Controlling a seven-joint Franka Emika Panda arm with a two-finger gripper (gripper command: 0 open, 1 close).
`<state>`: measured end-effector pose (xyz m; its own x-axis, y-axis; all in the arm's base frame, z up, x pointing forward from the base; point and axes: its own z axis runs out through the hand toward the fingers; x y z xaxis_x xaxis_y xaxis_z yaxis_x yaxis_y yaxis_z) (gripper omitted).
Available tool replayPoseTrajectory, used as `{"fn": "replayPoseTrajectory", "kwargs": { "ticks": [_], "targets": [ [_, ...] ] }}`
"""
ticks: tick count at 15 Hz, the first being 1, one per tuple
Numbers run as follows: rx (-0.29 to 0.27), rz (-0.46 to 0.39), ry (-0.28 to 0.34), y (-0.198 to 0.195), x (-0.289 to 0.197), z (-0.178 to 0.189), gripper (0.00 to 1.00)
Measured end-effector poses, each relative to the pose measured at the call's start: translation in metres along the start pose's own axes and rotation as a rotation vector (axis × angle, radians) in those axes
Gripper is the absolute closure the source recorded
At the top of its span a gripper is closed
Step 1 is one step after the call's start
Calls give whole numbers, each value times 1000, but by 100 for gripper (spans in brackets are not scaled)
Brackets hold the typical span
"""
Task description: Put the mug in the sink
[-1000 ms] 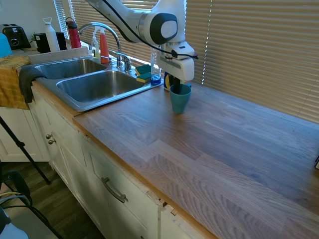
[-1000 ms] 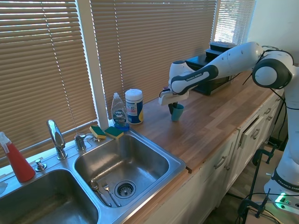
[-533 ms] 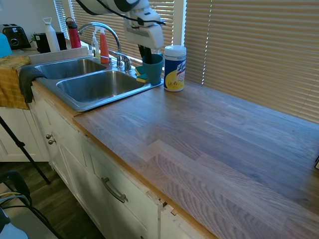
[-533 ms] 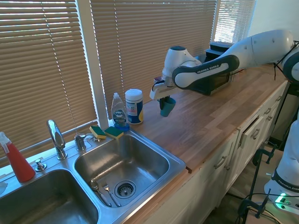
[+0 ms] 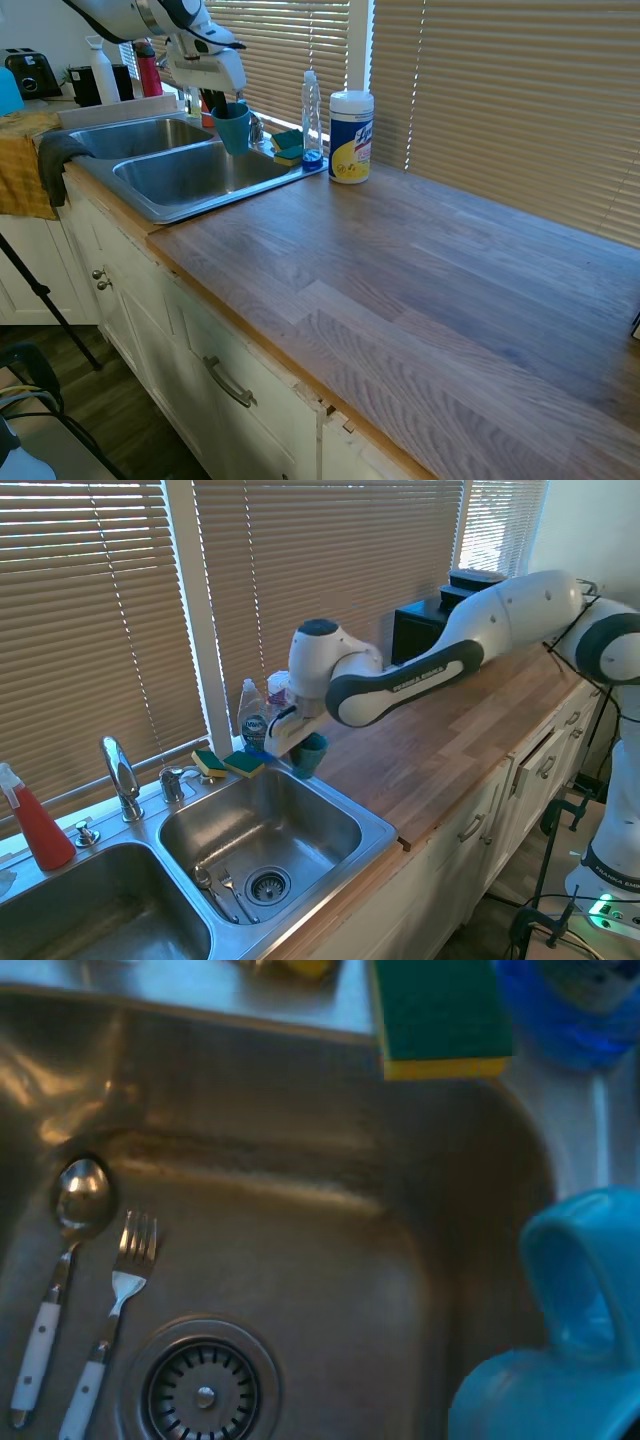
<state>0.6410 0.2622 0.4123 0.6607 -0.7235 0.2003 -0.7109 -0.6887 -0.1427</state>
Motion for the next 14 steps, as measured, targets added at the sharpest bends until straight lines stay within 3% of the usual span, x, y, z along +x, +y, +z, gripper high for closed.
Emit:
{"fn": "replayPoseTrajectory", "kwargs": {
  "ticks": [8,14],
  "targets": [
    [-123,-32,-71,-33,-35,181,100],
    [-124,-17,-105,-46,-50,229,100]
  ]
}}
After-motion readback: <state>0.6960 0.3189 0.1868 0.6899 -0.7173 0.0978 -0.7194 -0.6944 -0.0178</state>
